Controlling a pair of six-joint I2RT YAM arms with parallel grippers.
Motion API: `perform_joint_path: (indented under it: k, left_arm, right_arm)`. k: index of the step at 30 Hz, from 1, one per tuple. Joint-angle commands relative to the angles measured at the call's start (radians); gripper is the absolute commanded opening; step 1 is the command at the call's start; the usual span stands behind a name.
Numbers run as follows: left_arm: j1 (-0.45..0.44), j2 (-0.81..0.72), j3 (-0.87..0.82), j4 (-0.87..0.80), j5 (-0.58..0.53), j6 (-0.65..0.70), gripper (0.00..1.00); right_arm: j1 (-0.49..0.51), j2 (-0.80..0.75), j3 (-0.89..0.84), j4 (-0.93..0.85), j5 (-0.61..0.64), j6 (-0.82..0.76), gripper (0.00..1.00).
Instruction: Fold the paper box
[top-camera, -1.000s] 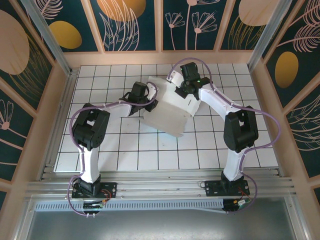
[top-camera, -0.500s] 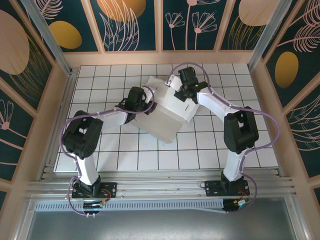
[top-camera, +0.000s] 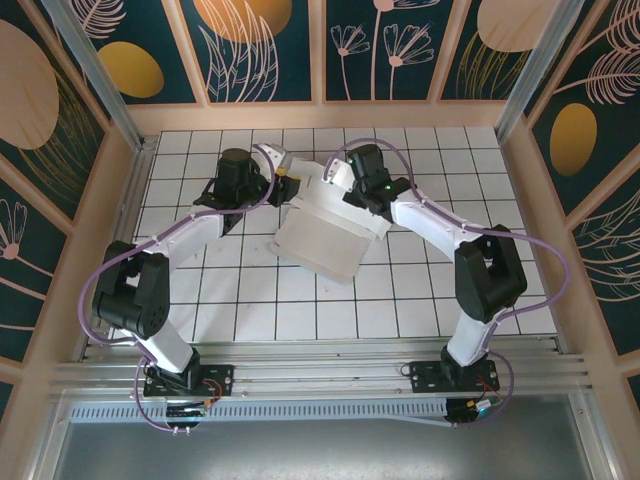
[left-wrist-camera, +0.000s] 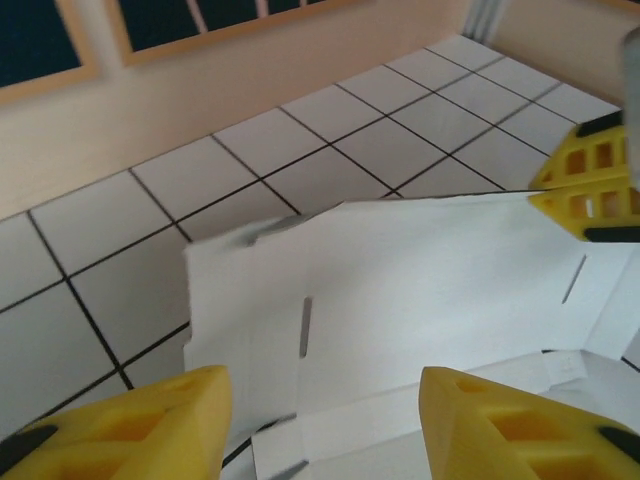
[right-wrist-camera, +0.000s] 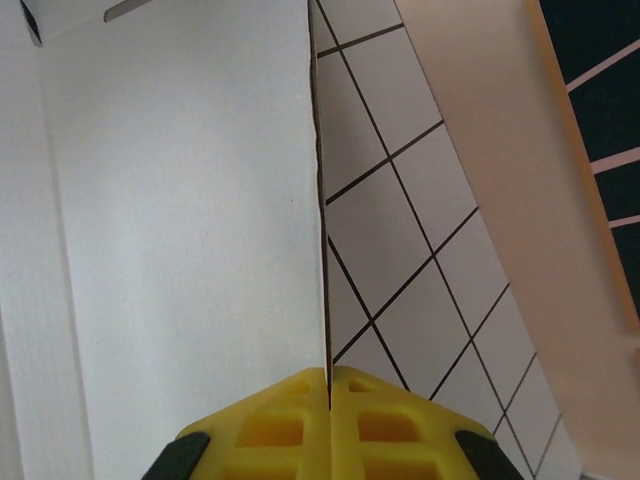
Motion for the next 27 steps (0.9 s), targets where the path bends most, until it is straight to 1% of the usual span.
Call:
perform_joint_path:
  k: [1,3,4,8,11,13,15,20,23,26,27]
  left_arm:
    - [0.001,-0.002,-0.042,0.097,0.087,0.218,0.53]
    - [0.001,-0.011,-0.077,0.195,0.089,0.261,0.52]
    - [0.001,-0.004,-0.079,0.218,0.078,0.288,0.52]
    - [-0.002,0.043,-0.032,0.181,0.039,0.410,0.51]
    - [-0.003,0.044,-0.069,0.269,0.015,0.490,0.51]
    - [-0.003,0.044,-0.083,0.299,0.024,0.575,0.51]
    - [-0.002,0.081,-0.069,0.319,0.018,0.596,0.53]
    - [-0.003,0.133,0.015,0.241,0.063,0.650,0.54]
    - [-0.003,0.160,0.043,0.220,0.059,0.655,0.54]
    - [-0.003,0.170,0.037,0.245,0.048,0.639,0.52]
    - [-0.003,0.174,0.038,0.242,0.051,0.634,0.48]
  right_arm:
    - [0.021,-0.051,-0.036,0.051,0.072,-0.050,0.00]
    - [0.025,-0.055,-0.043,0.050,0.072,-0.053,0.00]
    - [0.026,-0.055,-0.045,0.050,0.071,-0.050,0.00]
    - [0.039,-0.055,-0.047,0.050,0.067,-0.053,0.00]
    - [0.044,-0.056,-0.050,0.050,0.071,-0.059,0.00]
    - [0.044,-0.057,-0.050,0.049,0.071,-0.062,0.00]
    - [0.048,-0.057,-0.049,0.049,0.073,-0.066,0.00]
    - [0.051,-0.055,-0.046,0.048,0.071,-0.066,0.00]
    - [0.051,-0.053,-0.044,0.048,0.071,-0.066,0.00]
    - [0.051,-0.052,-0.045,0.048,0.069,-0.067,0.00]
    - [0.051,-0.050,-0.045,0.049,0.069,-0.066,0.00]
